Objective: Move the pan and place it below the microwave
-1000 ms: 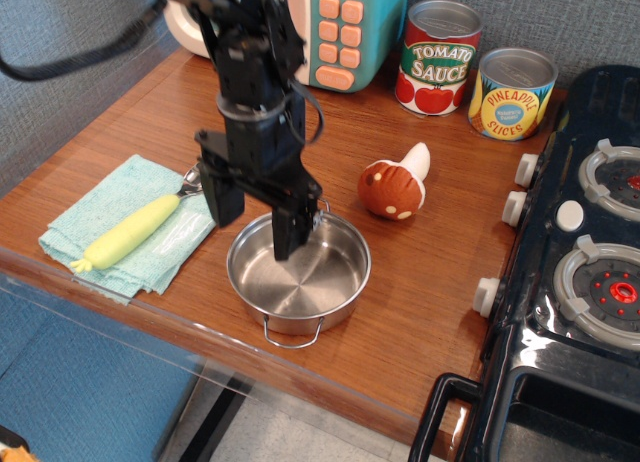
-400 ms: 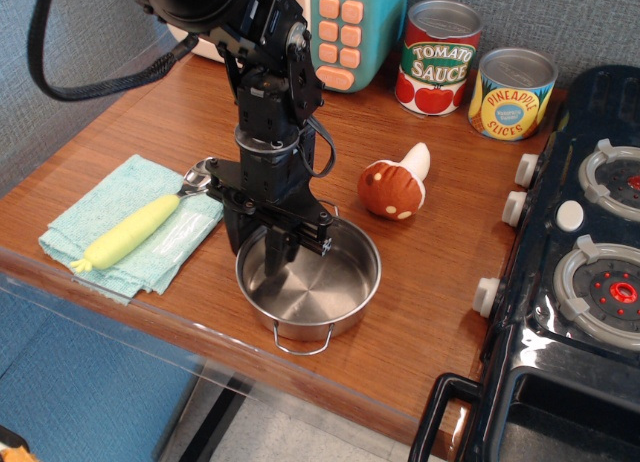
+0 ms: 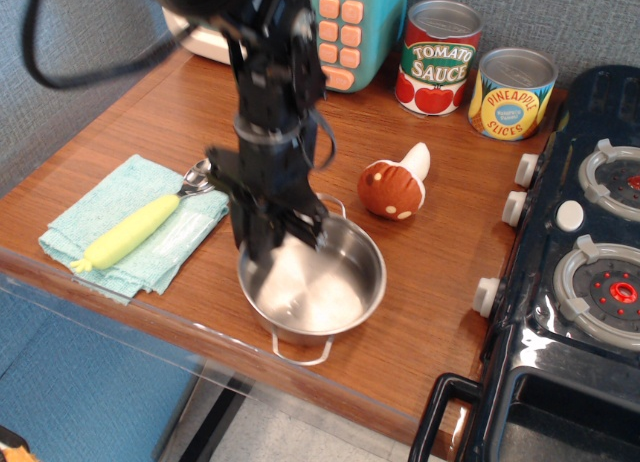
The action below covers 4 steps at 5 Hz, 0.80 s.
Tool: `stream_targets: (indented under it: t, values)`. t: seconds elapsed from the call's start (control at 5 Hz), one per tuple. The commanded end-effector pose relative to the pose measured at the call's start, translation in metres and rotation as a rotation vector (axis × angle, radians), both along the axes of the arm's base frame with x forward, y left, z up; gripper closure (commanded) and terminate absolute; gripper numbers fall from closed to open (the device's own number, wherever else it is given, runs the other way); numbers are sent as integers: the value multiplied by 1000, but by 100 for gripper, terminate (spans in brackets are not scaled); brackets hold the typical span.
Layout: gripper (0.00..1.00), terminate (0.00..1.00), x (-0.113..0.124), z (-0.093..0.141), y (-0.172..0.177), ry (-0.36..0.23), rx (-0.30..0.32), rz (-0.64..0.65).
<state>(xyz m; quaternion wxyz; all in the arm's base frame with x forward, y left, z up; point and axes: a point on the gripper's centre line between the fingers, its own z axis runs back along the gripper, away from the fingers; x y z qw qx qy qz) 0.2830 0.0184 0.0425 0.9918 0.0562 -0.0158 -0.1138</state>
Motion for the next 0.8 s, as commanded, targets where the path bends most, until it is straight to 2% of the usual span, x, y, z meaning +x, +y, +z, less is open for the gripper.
stream_targets:
  t: [0.0, 0.2, 0.4, 0.6]
  values:
    - [100, 0, 49, 77, 69, -170, 53, 100]
    - [100, 0, 77, 79, 122, -162, 65, 218]
    - [100, 0, 95, 71, 175, -138, 80, 332]
    - [100, 0, 103, 55, 209, -99, 83, 397]
